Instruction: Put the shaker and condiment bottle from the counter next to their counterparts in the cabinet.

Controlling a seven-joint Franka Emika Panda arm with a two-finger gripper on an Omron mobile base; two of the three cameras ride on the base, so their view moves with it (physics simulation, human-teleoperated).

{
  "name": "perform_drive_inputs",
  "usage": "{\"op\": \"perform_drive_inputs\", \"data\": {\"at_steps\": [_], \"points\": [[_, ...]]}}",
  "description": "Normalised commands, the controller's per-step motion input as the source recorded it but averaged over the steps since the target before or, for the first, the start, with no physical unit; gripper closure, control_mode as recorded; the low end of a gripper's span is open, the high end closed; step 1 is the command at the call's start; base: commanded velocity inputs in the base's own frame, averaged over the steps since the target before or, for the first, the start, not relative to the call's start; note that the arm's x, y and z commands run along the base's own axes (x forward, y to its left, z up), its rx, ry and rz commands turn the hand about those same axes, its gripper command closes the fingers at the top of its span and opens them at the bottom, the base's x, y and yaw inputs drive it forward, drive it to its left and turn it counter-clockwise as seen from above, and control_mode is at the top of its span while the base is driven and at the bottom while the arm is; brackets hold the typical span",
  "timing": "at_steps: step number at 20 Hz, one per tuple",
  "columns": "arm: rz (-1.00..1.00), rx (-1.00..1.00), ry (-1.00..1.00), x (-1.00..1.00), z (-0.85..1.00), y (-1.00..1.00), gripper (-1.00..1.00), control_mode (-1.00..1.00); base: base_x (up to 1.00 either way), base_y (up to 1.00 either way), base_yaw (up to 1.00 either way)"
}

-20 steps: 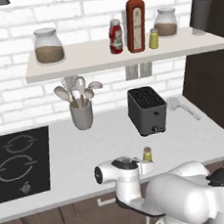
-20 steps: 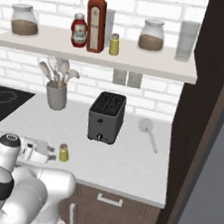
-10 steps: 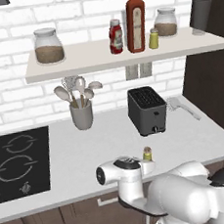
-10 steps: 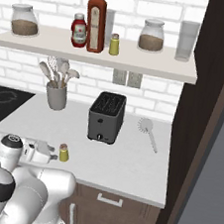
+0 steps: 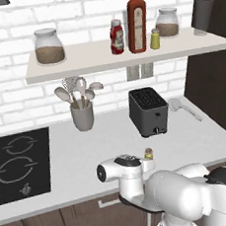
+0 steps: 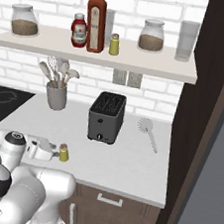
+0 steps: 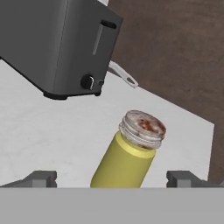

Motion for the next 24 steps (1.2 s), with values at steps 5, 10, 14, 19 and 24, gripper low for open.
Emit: {"op": "perform_drive_inputs", "data": {"at_steps": [5,10,14,19,24], "points": [[0.00,0.00,0.00,0.03,0.00,-0.11,-1.00,-1.00,0.00,0.00,0.00],[0.00,0.00,0.00,0.02,0.00,-0.17,-1.00,-1.00,0.00,0.00,0.00],[0.00,0.00,0.00,0.02,-0.03,-0.15,-1.00,-1.00,0.00,0.00,0.00],[0.00,0.00,0.00,0.05,-0.09,-0.13,-1.00,-1.00,0.00,0.00,0.00],[0.00,0.00,0.00,0.08,-0.17,-0.15,-1.00,-1.00,0.00,0.00,0.00]]}}
